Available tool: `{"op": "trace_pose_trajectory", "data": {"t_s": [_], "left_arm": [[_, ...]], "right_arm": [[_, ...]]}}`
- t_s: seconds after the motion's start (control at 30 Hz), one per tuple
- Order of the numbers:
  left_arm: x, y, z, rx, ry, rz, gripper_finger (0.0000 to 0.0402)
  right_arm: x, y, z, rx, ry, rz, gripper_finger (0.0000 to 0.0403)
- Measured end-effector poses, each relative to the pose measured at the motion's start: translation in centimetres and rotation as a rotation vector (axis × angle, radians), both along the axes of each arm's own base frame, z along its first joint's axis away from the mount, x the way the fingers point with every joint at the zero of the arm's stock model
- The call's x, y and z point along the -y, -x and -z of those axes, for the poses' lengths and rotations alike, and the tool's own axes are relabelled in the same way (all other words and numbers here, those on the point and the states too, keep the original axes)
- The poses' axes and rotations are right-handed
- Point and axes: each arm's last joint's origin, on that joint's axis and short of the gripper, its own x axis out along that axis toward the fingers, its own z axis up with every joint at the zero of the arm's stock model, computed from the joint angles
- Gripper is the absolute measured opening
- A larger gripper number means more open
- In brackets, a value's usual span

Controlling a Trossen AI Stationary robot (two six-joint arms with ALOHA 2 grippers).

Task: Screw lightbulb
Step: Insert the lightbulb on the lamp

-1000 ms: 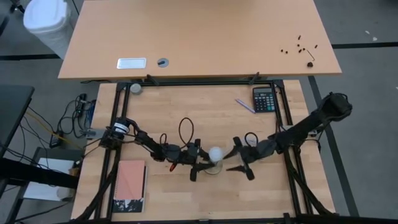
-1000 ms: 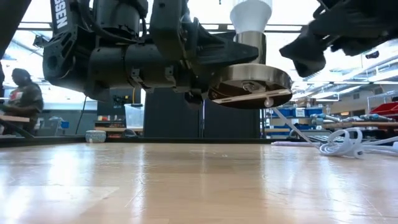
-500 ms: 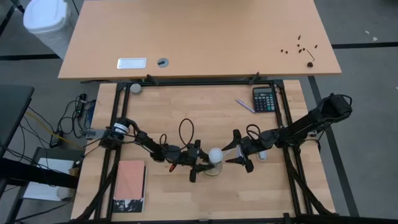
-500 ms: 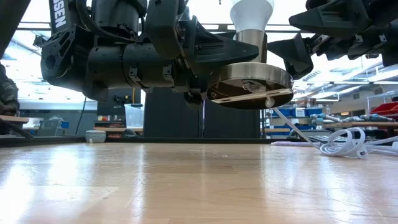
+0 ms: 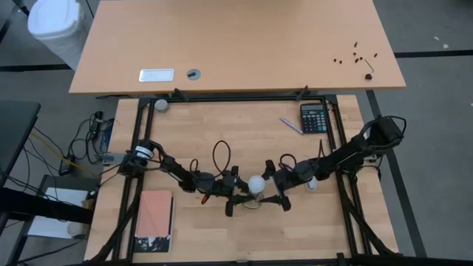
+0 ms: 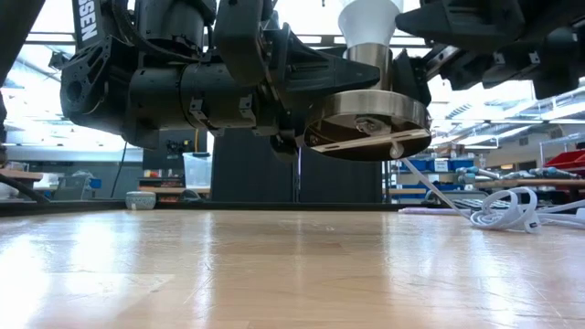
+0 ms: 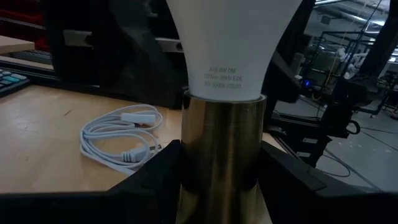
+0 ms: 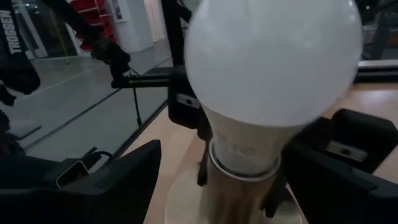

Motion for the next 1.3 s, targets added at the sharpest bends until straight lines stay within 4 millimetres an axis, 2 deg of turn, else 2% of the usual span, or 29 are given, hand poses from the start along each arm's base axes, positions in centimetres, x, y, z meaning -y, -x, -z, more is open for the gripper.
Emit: {"op": "trace_pose_trajectory", "data": {"t_s": [0.43, 0.6, 0.7, 0.83, 1.07, 1.3], "left_arm": [[0.3, 0.1, -0.2, 0.025, 0.001, 0.026, 0.0183], [-0.3, 0.0, 0.0, 0.007, 0.009, -0.045, 0.0182], [0.0, 0.0, 0.0, 0.005, 0.009, -0.024, 0.0182], [0.0, 0.0, 0.0, 0.005, 0.011, -0.019, 0.0182], [0.5, 0.2, 0.0, 0.004, 0.009, 0.017, 0.0182], [0.6, 0.2, 0.0, 0.001, 0.007, 0.030, 0.0182]], "right_arm": [[-2.5, 1.9, -1.4, 0.005, 0.001, -0.067, 0.0311], [-4.8, 3.8, -2.7, 0.040, -0.066, -0.222, 0.0304], [-5.5, 4.4, -2.5, 0.017, -0.015, -0.156, 0.0300], [-4.5, 4.0, -1.1, -0.053, 0.051, 0.010, 0.0294], [-1.7, 3.4, 0.0, -0.052, 0.083, 0.128, 0.0291], [0.3, 2.4, -1.1, 0.044, 0.028, 0.047, 0.0291]]}}
